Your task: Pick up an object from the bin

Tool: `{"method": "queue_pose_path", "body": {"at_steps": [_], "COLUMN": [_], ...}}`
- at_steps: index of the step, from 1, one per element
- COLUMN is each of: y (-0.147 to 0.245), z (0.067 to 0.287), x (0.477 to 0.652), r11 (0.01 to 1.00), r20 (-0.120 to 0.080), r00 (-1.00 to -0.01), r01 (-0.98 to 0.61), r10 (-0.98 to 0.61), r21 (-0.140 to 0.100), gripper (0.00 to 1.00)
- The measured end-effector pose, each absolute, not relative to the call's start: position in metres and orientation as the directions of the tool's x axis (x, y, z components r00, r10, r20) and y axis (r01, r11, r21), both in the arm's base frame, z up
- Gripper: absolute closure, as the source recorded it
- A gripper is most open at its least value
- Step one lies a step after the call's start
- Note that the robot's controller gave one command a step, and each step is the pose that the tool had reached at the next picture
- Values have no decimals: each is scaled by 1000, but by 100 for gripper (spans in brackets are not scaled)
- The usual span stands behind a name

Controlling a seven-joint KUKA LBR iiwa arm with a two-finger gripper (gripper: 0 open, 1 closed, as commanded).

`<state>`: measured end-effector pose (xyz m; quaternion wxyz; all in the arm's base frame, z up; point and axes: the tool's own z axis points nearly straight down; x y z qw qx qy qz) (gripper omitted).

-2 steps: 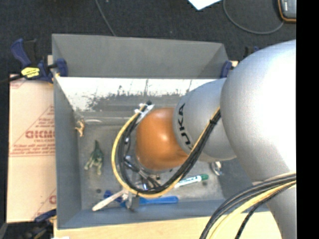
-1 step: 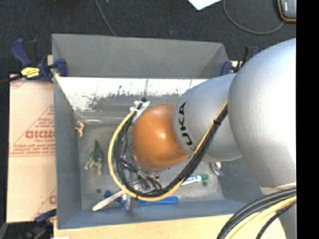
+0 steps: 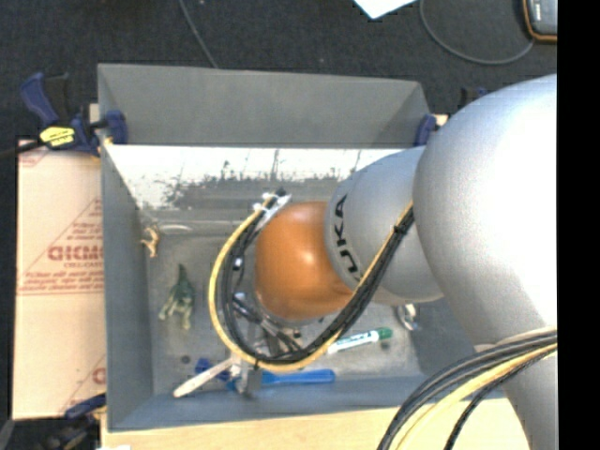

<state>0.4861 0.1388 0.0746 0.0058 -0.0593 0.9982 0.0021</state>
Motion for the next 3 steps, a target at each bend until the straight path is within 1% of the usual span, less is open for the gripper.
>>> {"method": "queue_pose_path", "body": {"at_steps": [1, 2, 3], "y": [116, 135, 135], "z": [71, 74, 75], "x": [496, 488, 488], "r11": [981, 991, 991], "r20": [-17, -14, -14], "r00": [-981, -990, -991], "r01": [-196, -137, -136], "r10": [-196, -137, -136], "r21": [6, 6, 6], "gripper": [0, 100, 100]}}
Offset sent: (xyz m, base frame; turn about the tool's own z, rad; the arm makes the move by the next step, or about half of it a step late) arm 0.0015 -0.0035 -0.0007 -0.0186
